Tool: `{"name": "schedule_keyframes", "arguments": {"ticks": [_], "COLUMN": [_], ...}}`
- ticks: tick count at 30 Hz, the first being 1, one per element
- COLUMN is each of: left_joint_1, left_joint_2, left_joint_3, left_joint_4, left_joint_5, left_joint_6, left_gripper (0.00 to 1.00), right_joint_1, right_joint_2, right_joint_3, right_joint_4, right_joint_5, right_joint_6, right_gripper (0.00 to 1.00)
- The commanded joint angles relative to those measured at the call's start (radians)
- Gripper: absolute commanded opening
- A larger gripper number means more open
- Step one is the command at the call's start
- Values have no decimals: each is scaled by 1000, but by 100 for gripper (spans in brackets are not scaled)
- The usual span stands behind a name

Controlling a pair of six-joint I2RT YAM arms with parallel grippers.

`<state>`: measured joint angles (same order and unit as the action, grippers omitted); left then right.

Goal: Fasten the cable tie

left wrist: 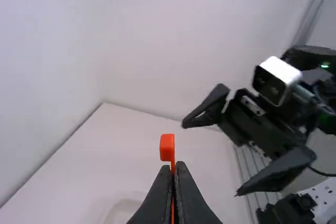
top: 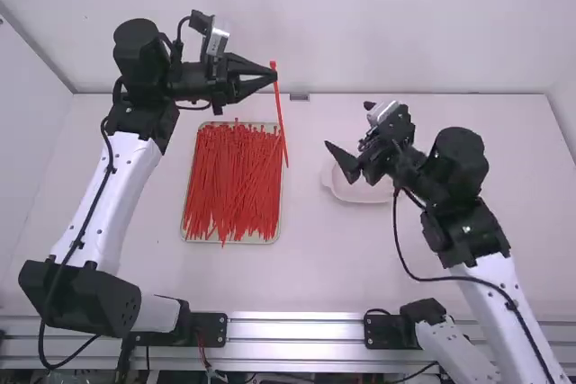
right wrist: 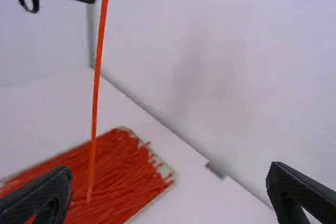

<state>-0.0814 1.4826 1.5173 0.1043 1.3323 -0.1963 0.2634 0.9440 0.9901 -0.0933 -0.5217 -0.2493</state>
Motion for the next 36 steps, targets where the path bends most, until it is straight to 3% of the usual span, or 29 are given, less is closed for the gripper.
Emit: {"name": "schedule_keyframes", "arguments": {"ticks": [1, 7, 16, 23, 31, 36], "left_joint_1": [3, -33, -84, -107, -126, -151], "left_joint_2": [-9, -9, -9, -9, -9, -9], "left_joint_3": [15, 15, 15, 15, 15, 15], "left_joint_4": [4, -4, 11, 61, 254, 245], "left_joint_5": [54, 87, 77, 66, 67, 63], "left_joint_6": [10, 52, 56, 25, -156, -155], "left_gripper": [2, 1, 2, 2, 2, 2], "right_joint_1": [-74, -165, -125, -56, 1, 3], "right_joint_2": [50, 173, 287, 322, 326, 326], "right_joint_3": [24, 24, 24, 24, 24, 24], "right_joint_4": [39, 161, 285, 340, 348, 348], "right_joint_5": [-303, -635, -742, -738, -684, -682], "right_joint_6": [67, 124, 175, 175, 186, 186], "right_gripper": [99, 99, 98, 82, 47, 40]}}
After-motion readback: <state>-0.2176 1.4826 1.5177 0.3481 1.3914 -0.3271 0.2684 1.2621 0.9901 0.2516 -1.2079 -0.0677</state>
